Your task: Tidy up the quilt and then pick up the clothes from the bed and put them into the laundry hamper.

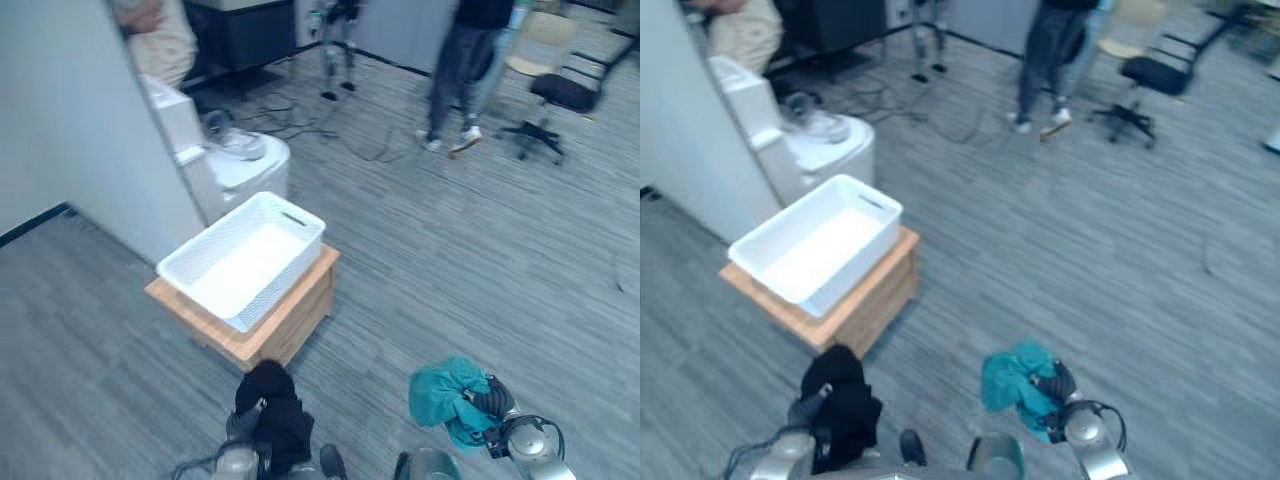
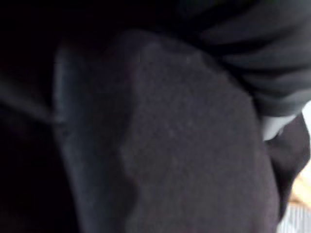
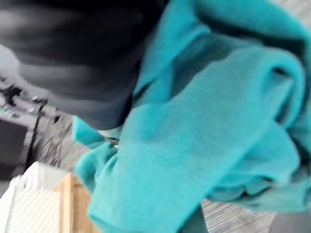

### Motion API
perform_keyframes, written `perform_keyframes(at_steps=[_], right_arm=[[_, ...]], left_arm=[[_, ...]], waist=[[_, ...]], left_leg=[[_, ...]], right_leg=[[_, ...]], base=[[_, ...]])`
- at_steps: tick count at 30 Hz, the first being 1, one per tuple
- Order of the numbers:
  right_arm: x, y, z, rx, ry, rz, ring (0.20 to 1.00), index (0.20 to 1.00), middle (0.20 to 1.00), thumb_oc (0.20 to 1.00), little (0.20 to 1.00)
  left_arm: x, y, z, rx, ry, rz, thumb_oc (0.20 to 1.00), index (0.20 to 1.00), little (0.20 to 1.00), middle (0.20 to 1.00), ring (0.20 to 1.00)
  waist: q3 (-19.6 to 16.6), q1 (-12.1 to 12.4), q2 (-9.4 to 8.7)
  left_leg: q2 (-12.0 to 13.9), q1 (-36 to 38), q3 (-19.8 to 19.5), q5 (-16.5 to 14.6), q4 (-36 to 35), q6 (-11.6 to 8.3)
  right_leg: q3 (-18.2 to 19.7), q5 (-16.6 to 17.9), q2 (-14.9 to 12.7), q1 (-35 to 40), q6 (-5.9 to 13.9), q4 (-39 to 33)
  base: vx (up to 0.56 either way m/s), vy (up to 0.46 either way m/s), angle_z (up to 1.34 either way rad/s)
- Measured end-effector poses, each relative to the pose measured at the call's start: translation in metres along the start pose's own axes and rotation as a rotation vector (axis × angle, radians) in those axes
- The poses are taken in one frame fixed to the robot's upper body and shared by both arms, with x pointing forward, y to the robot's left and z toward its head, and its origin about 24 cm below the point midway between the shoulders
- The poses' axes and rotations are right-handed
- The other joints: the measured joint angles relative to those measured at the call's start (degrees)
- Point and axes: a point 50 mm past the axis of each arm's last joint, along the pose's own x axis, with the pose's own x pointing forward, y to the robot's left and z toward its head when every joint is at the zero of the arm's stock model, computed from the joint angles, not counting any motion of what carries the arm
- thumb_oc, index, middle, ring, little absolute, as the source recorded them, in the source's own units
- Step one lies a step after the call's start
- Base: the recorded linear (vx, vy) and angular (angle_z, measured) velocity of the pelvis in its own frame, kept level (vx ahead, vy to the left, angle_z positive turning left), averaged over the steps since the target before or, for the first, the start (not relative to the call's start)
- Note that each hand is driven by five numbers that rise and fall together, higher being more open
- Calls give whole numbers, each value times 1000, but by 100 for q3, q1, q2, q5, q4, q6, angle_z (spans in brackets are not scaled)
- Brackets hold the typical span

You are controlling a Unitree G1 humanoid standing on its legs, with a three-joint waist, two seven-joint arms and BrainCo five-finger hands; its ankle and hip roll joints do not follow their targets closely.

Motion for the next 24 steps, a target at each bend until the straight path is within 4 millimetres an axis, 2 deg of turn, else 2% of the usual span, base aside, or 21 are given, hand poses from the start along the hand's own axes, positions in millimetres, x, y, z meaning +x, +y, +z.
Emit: perform_keyframes(at_steps=[1, 2, 3, 4, 5, 6, 7, 8, 9, 10, 11, 12, 14, 15, 17, 18, 19, 20, 21, 23, 24], right_arm=[[0, 1, -1, 1, 3, 2, 200, 200, 200, 200, 200], [2, 2, 5, 2, -19, 5, 200, 200, 200, 200, 200], [3, 2, 6, 2, -25, 7, 200, 200, 200, 200, 200], [2, 3, 3, 2, -15, 8, 200, 200, 200, 200, 200], [4, 1, 4, 2, -12, 6, 200, 200, 200, 200, 200], [4, 2, 1, -1, 4, 8, 200, 200, 200, 200, 200], [4, 2, -2, -2, 17, 10, 200, 200, 200, 200, 200], [2, 5, -5, 6, 26, 16, 200, 200, 200, 200, 200], [-2, 8, -11, 9, 44, 25, 200, 200, 200, 200, 200], [-1, 6, -11, 11, 47, 19, 200, 200, 200, 200, 200], [1, 0, -8, 11, 34, -2, 200, 200, 200, 200, 200], [2, -4, -7, 4, 32, -8, 200, 200, 200, 200, 200], [6, -26, 7, -1, -23, -72, 200, 200, 200, 200, 200], [8, -39, 15, -1, -54, -116, 200, 200, 200, 200, 200], [10, -50, 27, -17, -97, -153, 200, 200, 200, 200, 200], [16, -59, 45, -32, -152, -172, 200, 200, 200, 200, 200], [18, -62, 53, -40, -173, -178, 200, 200, 200, 200, 200], [19, -66, 59, -47, -192, -186, 200, 200, 200, 200, 200], [19, -71, 61, -60, -201, -197, 200, 200, 200, 200, 200], [15, -73, 65, -74, -223, -204, 200, 200, 200, 200, 200], [11, -76, 69, -88, -248, -211, 200, 200, 200, 200, 200]], left_arm=[[2, 1, 5, 3, -14, 4, 200, 200, 200, 200, 200], [4, 7, 12, 13, -39, 22, 200, 200, 200, 200, 200], [5, 10, 15, 38, -50, 36, 200, 200, 200, 200, 200], [7, 13, 17, 47, -53, 48, 200, 200, 200, 200, 200], [9, 18, 15, 64, -41, 70, 200, 200, 200, 200, 200], [12, 20, 11, 85, -13, 81, 200, 200, 200, 200, 200], [13, 20, 9, 104, 5, 87, 200, 200, 200, 200, 200], [10, 25, -1, 118, 29, 93, 200, 200, 200, 200, 200], [4, 30, -19, 135, 73, 99, 200, 200, 200, 200, 200], [-1, 27, -30, 137, 103, 88, 200, 200, 200, 200, 200], [-5, 23, -37, 128, 117, 69, 200, 200, 200, 200, 200], [-4, 20, -32, 124, 102, 61, 200, 200, 200, 200, 200], [-4, 11, -27, 108, 78, 43, 200, 200, 200, 200, 200], [-3, 12, -22, 95, 60, 48, 200, 200, 200, 200, 200], [-2, 12, -19, 89, 53, 48, 200, 200, 200, 200, 200], [-1, 11, -14, 83, 33, 41, 200, 200, 200, 200, 200], [-2, 11, -16, 82, 37, 38, 200, 200, 200, 200, 200], [-1, 9, -13, 76, 28, 33, 200, 200, 200, 200, 200], [-1, 6, -7, 68, 4, 20, 200, 200, 200, 200, 200], [-1, 5, -9, 71, 10, 10, 200, 200, 200, 200, 200], [-3, 4, -14, 79, 27, 4, 200, 200, 200, 200, 200]], waist=[[22, -45, 8], [45, -93, 3], [58, -79, -71], [70, -149, -111], [124, -235, -153], [133, -293, -145], [151, -439, -223], [186, -512, -375], [166, -481, -550], [179, -450, -496], [273, -399, -366], [325, -386, -403], [431, -260, -343], [485, -198, -381], [489, -230, -346], [501, -171, -271], [474, -183, -216], [466, -211, -161], [436, -225, -47], [416, -246, -9], [398, -240, -98]], left_leg=[[57, 6, -100, 9, -1, -51], [58, 37, -493, -56, -1, -231], [40, 29, -817, -101, 17, -378], [57, -7, -956, -147, 17, -373], [71, -39, -1402, -146, 30, -471], [108, -48, -1678, -164, 42, -518], [151, -18, -1757, -169, 18, -525], [160, 224, -1795, -202, -79, -636], [173, 495, -1744, -213, -197, -871], [301, 594, -1779, -303, -139, -1029], [504, 293, -1870, -487, 750, -1386], [543, -109, -1840, -577, 1496, -1485], [748, -872, -1573, -155, 2848, -1995], [987, -1233, -1098, -140, 3365, -2019], [1262, -1155, -560, -184, 2780, -1950], [1309, -1072, -226, -114, 2022, -1930], [1288, -1031, -78, -52, 1447, -1996], [1288, -950, 99, 91, 720, -1996], [1297, -805, 359, 288, -27, -1879], [1287, -567, 322, 459, -59, -1701], [1189, -444, 380, 418, 221, -1616]], right_leg=[[109, 14, 6, 14, 15, -417], [260, 139, -2, -40, 221, -1625], [513, 251, 94, 0, 298, -2673], [684, 335, 148, 113, 363, -3410], [1237, 568, 344, 136, 490, -4358], [1597, 678, 443, 191, 540, -4797], [1703, 834, 496, 197, 489, -4902], [1596, 1096, 474, 352, 312, -4807], [1562, 1441, 463, 527, 137, -4633], [1510, 1616, 523, 578, 92, -4462], [1259, 1602, 629, 730, 57, -4377], [1152, 1603, 611, 799, 47, -4457], [728, 1611, 609, 1076, -155, -4737], [578, 1843, 588, 1282, -506, -4896], [479, 1851, 679, 1363, -577, -4896], [522, 1795, 749, 1381, -644, -4900], [522, 1722, 790, 1372, -590, -4906], [437, 1581, 824, 1376, -434, -4906], [200, 1416, 920, 1457, -294, -4894], [136, 1458, 1069, 1686, -386, -4847], [15, 1427, 1039, 1660, -414, -4714]], base=[[520, -234, 117], [573, -247, 133], [751, -304, 148], [572, -189, 141], [442, -136, 156], [412, -132, 161], [392, -130, 157], [404, -165, 143], [363, -178, 105], [241, -196, 76], [199, -207, 62], [169, -207, 84], [259, -124, 75], [186, -5, 62], [273, 91, 25], [463, 130, -3], [362, 95, -2], [299, 136, 23], [250, 164, 30], [207, 141, 12], [86, 56, -4]])
